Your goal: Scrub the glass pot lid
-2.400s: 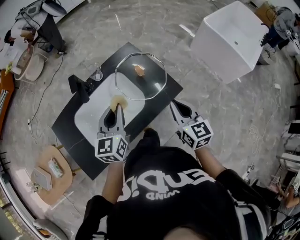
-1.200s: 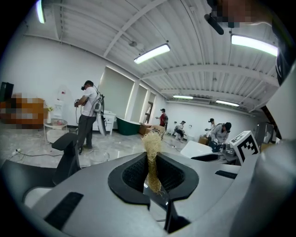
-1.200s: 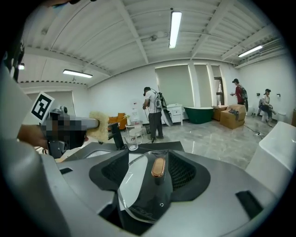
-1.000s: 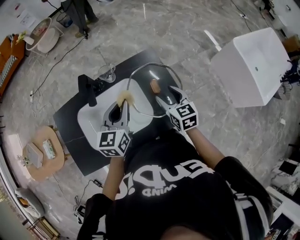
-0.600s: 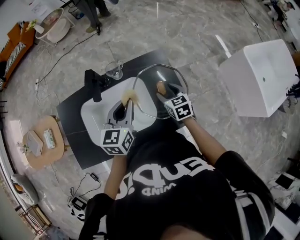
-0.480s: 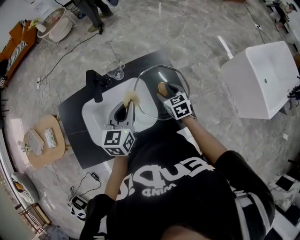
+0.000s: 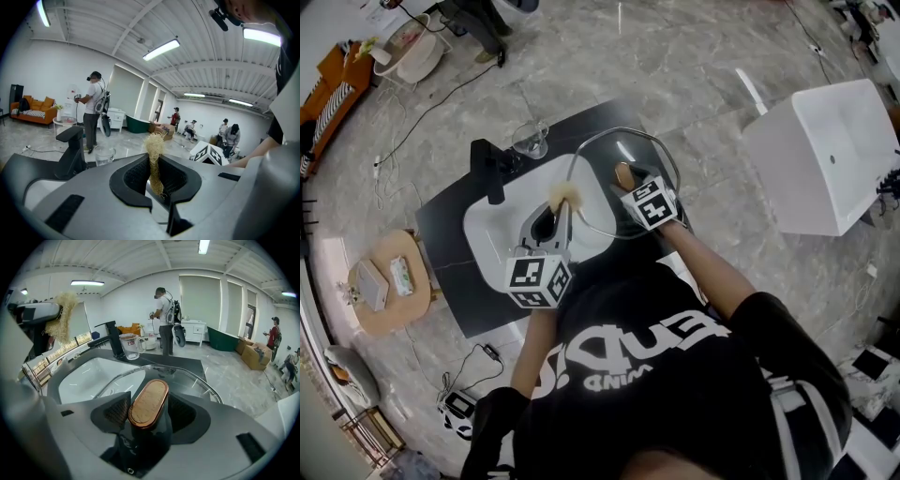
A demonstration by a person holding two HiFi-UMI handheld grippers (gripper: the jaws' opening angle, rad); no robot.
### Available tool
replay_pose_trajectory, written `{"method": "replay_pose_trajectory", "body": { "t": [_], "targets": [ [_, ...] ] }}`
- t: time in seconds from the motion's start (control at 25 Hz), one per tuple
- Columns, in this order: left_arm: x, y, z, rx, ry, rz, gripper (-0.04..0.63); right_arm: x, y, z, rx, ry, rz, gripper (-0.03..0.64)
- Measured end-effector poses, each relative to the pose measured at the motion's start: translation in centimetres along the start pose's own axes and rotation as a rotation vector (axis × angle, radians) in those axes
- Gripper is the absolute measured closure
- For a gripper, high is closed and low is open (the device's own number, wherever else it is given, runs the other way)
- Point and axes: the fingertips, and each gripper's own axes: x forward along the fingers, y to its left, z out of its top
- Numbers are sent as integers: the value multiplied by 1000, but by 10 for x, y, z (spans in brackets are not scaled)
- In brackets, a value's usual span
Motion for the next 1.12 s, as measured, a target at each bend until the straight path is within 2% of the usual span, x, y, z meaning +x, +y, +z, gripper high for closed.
{"method": "replay_pose_trajectory", "body": {
  "t": [0.4,0.56,0.72,1.0,1.12],
  "targets": [
    [9,2,-9,6,26,-10,548,1,4,-4,-97,51,103,401],
    [14,-4,-20,15,62,-42,548,0,4,-6,-112,63,139,419],
    [24,-20,-40,16,138,-114,548,-3,4,-5,-121,72,161,422],
    [50,-59,-91,23,320,-280,548,-2,4,-7,-120,86,185,422],
    [61,-75,-114,3,397,-346,548,1,3,-9,-120,86,200,423]
  ]
}}
